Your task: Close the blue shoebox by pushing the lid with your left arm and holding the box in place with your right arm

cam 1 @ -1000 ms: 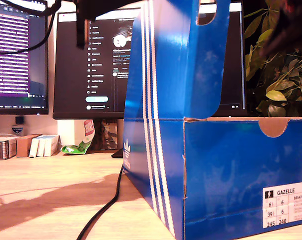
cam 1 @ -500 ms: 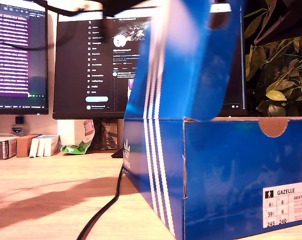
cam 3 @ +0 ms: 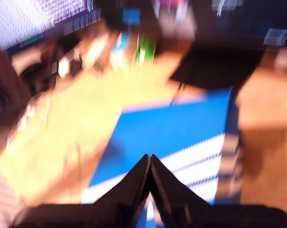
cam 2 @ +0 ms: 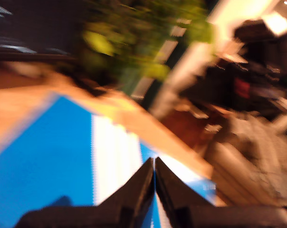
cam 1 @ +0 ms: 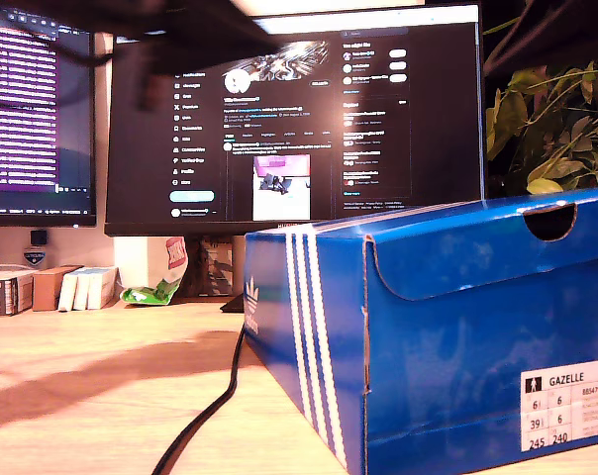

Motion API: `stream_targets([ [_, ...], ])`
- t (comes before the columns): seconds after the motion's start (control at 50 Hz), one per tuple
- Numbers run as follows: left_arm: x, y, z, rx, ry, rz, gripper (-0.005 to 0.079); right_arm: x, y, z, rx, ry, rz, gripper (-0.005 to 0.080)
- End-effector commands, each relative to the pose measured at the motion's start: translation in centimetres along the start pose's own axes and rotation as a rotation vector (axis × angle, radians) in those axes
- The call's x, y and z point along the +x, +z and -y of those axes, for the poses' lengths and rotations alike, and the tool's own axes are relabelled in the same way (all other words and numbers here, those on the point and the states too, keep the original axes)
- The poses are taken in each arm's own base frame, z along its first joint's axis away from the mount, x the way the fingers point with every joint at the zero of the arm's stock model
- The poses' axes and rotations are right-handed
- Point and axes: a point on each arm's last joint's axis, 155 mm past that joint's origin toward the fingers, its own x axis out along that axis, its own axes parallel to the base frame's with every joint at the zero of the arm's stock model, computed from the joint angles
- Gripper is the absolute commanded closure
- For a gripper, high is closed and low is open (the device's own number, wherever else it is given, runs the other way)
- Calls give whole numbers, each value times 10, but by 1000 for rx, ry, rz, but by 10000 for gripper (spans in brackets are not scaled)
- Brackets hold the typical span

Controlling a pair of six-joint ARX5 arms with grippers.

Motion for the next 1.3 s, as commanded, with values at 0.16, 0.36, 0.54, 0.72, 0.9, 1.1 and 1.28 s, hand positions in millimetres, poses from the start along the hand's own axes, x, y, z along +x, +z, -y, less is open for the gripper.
stream_targets([
  [0.16, -39, 25, -7, 85, 102, 72, 761, 11, -23, 13, -40, -66, -105, 764],
  [0.36, -63, 29, -13, 115, 179, 82, 761, 32, -51, 28, -19, -73, -219, 764],
  [0.54, -79, 27, -20, 129, 245, 78, 761, 54, -74, 31, -15, -46, -306, 764],
  [0.72, -89, 26, -20, 137, 275, 74, 761, 61, -86, 46, -94, -143, -365, 764],
  [0.9, -100, 25, -22, 142, 316, 75, 761, 60, -59, 44, -154, -160, -269, 764],
  [1.1, -120, 31, -23, 201, 394, 105, 761, 24, 11, 39, -277, -270, -19, 764],
  [1.28, -140, 43, -25, 249, 462, 153, 761, -22, 63, 50, -321, -413, 184, 764],
])
